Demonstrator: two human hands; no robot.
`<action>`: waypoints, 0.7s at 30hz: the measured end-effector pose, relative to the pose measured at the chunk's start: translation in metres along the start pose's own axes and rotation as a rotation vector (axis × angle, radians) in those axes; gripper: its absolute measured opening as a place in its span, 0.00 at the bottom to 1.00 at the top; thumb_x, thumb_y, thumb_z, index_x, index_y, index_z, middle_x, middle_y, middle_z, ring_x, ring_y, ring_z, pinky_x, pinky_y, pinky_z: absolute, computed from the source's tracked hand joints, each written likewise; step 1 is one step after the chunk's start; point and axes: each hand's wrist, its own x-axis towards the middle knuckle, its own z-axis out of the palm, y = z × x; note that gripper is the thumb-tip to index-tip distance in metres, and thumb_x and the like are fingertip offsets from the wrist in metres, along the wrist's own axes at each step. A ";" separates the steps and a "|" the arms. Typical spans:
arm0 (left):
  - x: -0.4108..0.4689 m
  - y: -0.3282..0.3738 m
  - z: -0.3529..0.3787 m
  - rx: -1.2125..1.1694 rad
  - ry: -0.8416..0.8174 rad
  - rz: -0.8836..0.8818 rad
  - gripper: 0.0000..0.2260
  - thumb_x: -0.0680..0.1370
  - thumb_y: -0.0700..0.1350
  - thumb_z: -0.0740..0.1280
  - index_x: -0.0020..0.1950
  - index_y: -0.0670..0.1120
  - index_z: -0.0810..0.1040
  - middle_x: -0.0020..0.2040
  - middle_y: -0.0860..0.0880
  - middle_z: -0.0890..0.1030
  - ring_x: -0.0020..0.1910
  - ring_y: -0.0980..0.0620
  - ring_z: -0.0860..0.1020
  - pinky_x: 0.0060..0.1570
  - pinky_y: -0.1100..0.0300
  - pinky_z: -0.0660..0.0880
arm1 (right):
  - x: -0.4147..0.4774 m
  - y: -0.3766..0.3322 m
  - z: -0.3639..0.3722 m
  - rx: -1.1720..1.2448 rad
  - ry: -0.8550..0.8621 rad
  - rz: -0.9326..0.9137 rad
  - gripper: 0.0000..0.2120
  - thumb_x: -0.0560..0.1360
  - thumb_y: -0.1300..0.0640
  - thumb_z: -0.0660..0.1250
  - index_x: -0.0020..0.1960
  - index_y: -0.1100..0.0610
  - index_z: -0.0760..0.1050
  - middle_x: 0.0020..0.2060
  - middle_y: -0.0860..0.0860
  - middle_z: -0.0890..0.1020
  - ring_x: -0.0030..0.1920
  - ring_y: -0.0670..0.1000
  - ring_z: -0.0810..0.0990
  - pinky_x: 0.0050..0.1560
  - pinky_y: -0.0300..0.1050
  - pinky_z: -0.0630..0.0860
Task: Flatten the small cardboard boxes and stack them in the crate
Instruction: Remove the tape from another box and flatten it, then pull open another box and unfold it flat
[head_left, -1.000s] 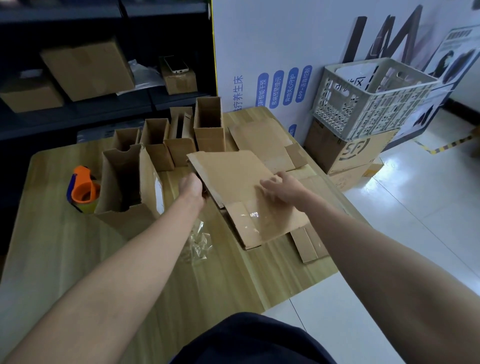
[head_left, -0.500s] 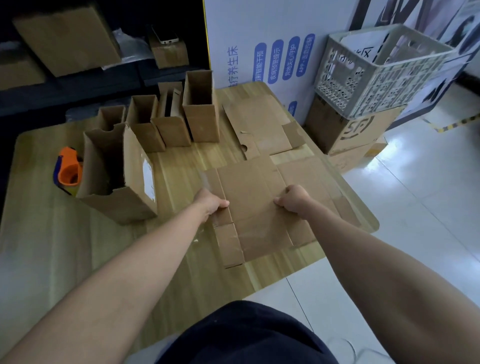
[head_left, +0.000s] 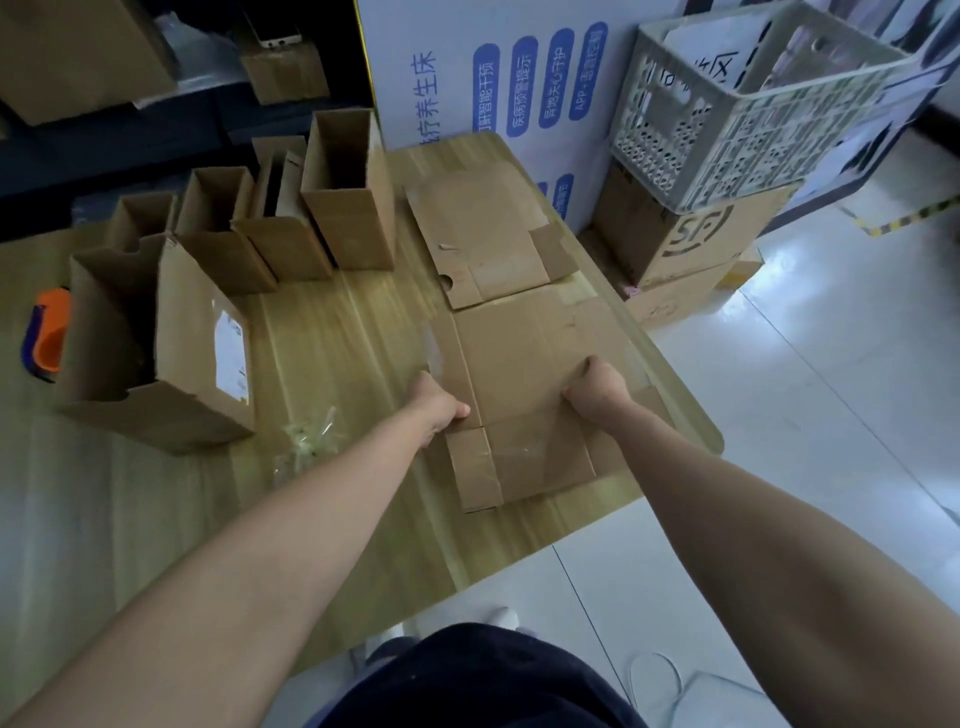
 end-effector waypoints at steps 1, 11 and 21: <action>0.001 0.007 0.010 -0.010 -0.013 0.015 0.28 0.71 0.39 0.74 0.66 0.39 0.66 0.65 0.41 0.72 0.63 0.43 0.72 0.60 0.54 0.68 | 0.005 0.006 -0.009 0.000 0.010 0.009 0.17 0.77 0.61 0.61 0.65 0.64 0.67 0.59 0.60 0.76 0.59 0.60 0.75 0.56 0.50 0.74; 0.003 0.042 0.079 0.030 -0.082 0.058 0.34 0.71 0.39 0.74 0.70 0.38 0.59 0.69 0.40 0.67 0.66 0.43 0.69 0.63 0.53 0.70 | 0.044 0.058 -0.048 -0.144 -0.051 -0.003 0.34 0.72 0.57 0.70 0.73 0.57 0.58 0.66 0.58 0.71 0.63 0.61 0.72 0.63 0.59 0.70; 0.013 0.034 0.082 0.334 -0.026 0.190 0.37 0.68 0.41 0.77 0.71 0.41 0.60 0.69 0.43 0.68 0.66 0.44 0.70 0.61 0.54 0.69 | 0.068 0.069 -0.026 -0.358 -0.064 -0.150 0.31 0.69 0.52 0.73 0.67 0.57 0.64 0.64 0.54 0.69 0.66 0.56 0.67 0.65 0.56 0.67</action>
